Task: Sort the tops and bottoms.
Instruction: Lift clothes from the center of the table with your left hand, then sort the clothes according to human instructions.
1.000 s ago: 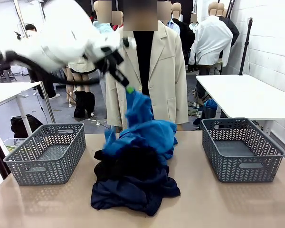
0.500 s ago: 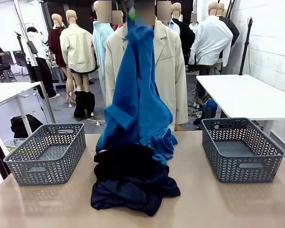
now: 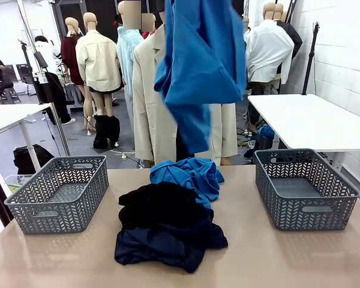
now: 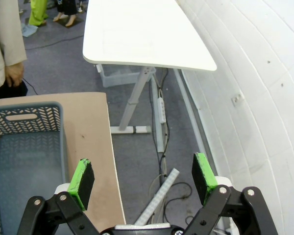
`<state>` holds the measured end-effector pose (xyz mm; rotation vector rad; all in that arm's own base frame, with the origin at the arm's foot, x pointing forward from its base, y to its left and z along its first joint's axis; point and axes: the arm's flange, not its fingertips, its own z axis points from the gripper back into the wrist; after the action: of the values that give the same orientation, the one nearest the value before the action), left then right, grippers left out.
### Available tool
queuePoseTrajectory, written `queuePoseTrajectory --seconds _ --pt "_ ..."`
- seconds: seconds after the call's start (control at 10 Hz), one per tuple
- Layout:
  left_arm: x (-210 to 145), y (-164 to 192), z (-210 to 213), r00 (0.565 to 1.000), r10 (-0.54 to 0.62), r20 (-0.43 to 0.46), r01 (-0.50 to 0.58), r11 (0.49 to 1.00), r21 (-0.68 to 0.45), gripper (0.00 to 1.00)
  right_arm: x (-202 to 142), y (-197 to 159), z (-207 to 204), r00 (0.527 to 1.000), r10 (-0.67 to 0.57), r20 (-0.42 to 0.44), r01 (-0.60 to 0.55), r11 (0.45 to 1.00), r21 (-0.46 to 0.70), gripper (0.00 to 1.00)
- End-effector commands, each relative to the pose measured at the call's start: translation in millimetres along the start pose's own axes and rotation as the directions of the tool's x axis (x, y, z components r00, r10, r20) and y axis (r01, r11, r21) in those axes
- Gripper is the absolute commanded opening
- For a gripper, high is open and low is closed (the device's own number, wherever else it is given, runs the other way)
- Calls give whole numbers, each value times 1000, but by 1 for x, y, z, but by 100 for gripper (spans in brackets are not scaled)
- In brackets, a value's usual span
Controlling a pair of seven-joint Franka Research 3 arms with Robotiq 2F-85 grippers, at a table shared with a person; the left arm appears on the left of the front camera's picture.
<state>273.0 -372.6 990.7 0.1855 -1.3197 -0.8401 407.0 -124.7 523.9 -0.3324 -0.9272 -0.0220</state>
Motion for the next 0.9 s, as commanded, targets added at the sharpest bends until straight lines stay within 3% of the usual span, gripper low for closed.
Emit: queuePoseTrajectory --seconds 0.0,0.1,0.2,0.8 --pt "71 -2 9 1000 7 26 -8 999 31 0 1 1 0 1000 12 -4 -12 1000 0 100" --pt "66 -2 17 999 15 28 -16 999 32 0 1 1 0 1000 12 -4 -12 1000 0 100" --pt "8 -11 15 1000 -5 13 4 1000 16 0 1 1 0 1000 12 -4 -12 1000 0 100" --pt "8 -11 15 1000 -5 13 4 1000 16 0 1 1 0 1000 12 -4 -12 1000 0 100"
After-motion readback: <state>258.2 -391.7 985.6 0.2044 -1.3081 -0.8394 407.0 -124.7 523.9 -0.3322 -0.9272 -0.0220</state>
